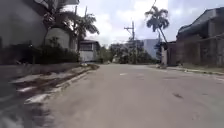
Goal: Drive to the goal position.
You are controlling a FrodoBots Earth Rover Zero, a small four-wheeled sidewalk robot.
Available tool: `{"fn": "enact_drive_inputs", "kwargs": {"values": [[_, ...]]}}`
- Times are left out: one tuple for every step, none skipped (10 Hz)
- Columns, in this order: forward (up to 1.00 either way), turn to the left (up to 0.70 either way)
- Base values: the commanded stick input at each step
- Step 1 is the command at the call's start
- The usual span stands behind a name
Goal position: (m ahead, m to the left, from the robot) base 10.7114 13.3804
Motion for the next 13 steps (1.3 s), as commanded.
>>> {"fn": "enact_drive_inputs", "kwargs": {"values": [[0.98,0.00],[0.98,0.00],[0.98,0.00],[0.98,0.00],[0.98,0.00],[0.98,0.00],[0.98,-0.08],[0.98,-0.23],[0.98,-0.27],[0.98,-0.26],[0.98,-0.18],[0.98,-0.09],[0.98,-0.02]]}}
